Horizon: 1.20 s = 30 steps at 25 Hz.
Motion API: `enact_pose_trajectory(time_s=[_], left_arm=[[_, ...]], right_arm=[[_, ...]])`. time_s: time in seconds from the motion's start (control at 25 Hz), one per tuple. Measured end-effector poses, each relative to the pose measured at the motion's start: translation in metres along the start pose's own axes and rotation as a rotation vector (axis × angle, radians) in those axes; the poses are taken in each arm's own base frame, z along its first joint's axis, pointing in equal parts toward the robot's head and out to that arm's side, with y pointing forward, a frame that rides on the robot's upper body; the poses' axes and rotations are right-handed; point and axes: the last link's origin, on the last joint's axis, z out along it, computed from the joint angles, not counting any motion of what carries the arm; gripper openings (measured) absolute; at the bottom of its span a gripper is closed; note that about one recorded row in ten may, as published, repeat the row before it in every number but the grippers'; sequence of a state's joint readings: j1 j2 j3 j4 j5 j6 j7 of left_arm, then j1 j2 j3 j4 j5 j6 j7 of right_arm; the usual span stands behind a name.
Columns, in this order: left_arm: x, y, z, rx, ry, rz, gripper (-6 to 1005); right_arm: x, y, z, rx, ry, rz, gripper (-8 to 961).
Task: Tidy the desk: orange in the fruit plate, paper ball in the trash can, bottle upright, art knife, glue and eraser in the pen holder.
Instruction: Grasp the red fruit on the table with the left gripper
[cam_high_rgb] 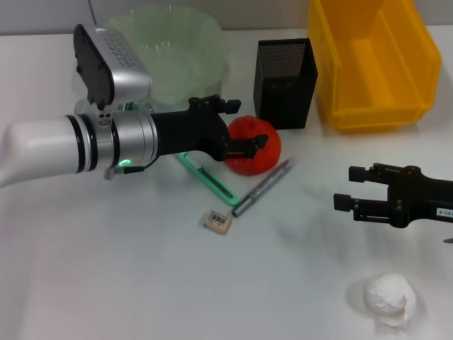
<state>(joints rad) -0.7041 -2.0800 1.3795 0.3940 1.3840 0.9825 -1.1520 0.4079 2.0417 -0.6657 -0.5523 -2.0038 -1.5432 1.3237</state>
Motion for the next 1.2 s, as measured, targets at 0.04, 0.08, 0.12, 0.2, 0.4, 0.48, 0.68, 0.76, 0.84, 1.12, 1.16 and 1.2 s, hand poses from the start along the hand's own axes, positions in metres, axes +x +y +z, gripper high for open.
enact_pose_trajectory(time_s=[0.04,0.08,0.12,0.2,0.4,0.48,0.68,0.76,0.84,1.12,1.16,1.2], left_arm=[[0.0,0.0,0.001,0.003,-0.004,0.001,853],[-0.001,0.0,0.001,0.006,-0.008,0.003,853],[-0.001,-0.001,0.002,0.01,-0.013,0.005,853],[-0.003,0.0,0.004,0.02,-0.028,0.01,853],[-0.004,0.002,0.009,0.034,-0.039,0.036,853],[-0.005,0.003,0.011,0.035,-0.041,0.049,852],[-0.006,0.003,0.014,0.047,-0.052,0.054,852],[-0.007,0.003,0.014,0.051,-0.056,0.056,852],[-0.007,0.003,0.014,0.053,-0.06,0.058,852],[-0.008,0.004,0.015,0.046,-0.067,0.064,852],[-0.008,0.004,0.015,0.047,-0.067,0.064,852],[-0.008,0.004,0.015,0.047,-0.067,0.064,851]], right_arm=[[0.0,0.0,0.0,0.0,0.0,0.0,770],[0.0,0.0,0.0,0.001,0.001,0.0,770],[0.001,0.0,0.0,0.003,0.002,0.001,771],[0.002,-0.001,0.0,0.009,0.004,0.001,771],[0.002,-0.001,0.0,0.012,0.008,0.002,770],[0.003,-0.001,0.0,0.015,0.009,0.003,770],[0.004,-0.002,0.001,0.018,0.013,0.004,771],[0.004,-0.001,0.001,0.017,0.013,0.004,771],[0.004,-0.001,0.001,0.016,0.012,0.006,771],[0.004,-0.001,0.001,0.017,0.013,0.006,770],[0.004,-0.001,0.001,0.017,0.013,0.006,770],[0.004,-0.001,0.001,0.017,0.013,0.006,770]])
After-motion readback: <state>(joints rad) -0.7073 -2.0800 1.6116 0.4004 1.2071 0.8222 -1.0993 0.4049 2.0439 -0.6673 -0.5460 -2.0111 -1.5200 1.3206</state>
